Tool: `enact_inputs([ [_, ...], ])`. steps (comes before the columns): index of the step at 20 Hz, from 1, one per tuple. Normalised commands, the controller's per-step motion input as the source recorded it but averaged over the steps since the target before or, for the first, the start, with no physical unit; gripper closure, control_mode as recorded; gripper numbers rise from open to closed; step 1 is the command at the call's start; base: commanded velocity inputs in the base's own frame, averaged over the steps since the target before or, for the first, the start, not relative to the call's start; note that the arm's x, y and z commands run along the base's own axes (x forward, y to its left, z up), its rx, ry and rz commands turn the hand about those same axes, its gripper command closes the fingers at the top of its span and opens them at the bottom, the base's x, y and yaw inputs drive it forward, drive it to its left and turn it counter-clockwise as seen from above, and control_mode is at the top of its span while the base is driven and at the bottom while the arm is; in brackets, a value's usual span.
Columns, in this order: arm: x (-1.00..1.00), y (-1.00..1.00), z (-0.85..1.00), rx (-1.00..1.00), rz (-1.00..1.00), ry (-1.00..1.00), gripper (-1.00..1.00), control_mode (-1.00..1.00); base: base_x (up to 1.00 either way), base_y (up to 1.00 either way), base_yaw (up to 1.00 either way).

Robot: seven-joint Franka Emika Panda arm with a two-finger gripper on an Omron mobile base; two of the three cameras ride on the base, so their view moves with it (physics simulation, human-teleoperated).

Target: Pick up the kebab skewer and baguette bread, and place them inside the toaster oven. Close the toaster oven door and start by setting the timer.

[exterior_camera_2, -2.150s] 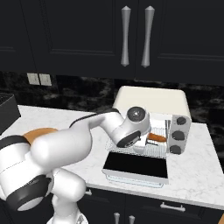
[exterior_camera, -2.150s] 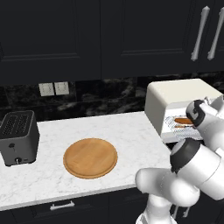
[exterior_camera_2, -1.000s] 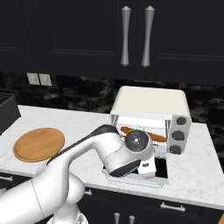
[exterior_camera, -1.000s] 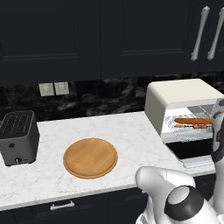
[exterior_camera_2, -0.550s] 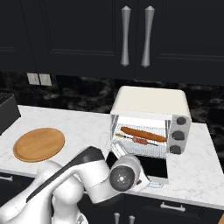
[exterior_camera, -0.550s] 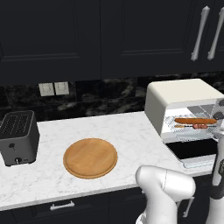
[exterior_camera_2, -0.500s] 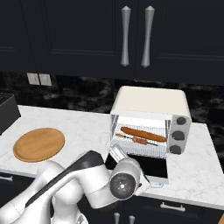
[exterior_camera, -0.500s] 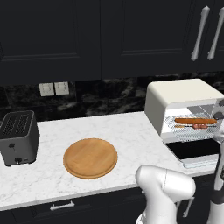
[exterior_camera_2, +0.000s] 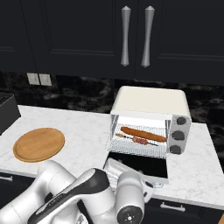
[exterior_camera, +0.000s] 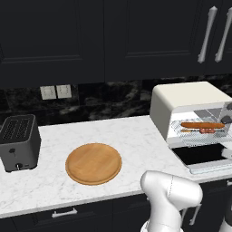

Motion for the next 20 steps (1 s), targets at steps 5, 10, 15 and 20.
enact_inputs([
  [5,-0.01,-0.17,0.0,-0.31,0.14,0.0,-1.0,-1.0,0.0,0.0,0.0],
  [10,0.0,-0.19,-0.14,-0.32,0.11,-0.01,-1.0,-1.0,0.0,0.0,0.0],
  [15,0.13,-0.27,-0.08,-0.2,-0.01,-0.03,-1.0,-1.0,0.0,0.0,0.0],
  [20,0.28,-0.01,0.0,-0.02,-0.04,0.01,-1.0,-1.0,0.0,0.0,0.0],
])
